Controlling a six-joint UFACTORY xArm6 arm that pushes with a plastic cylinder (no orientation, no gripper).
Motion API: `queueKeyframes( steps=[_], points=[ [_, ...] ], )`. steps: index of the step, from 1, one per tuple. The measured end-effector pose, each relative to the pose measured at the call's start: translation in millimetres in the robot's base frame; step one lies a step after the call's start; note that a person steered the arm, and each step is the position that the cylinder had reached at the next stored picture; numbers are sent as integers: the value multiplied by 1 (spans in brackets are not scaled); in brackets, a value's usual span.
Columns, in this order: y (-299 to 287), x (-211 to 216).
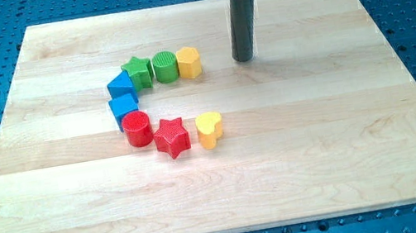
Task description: Place your hand above the hexagon
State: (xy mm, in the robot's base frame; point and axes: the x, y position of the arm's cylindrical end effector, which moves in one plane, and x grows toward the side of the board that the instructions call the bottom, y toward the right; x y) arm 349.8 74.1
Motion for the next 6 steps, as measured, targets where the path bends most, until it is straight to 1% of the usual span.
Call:
queueKeyframes(
  steps=[1, 2, 3, 6],
  points=[
    [0, 0],
    [-2, -23],
    [-30, -52],
    [-39, -53]
  ],
)
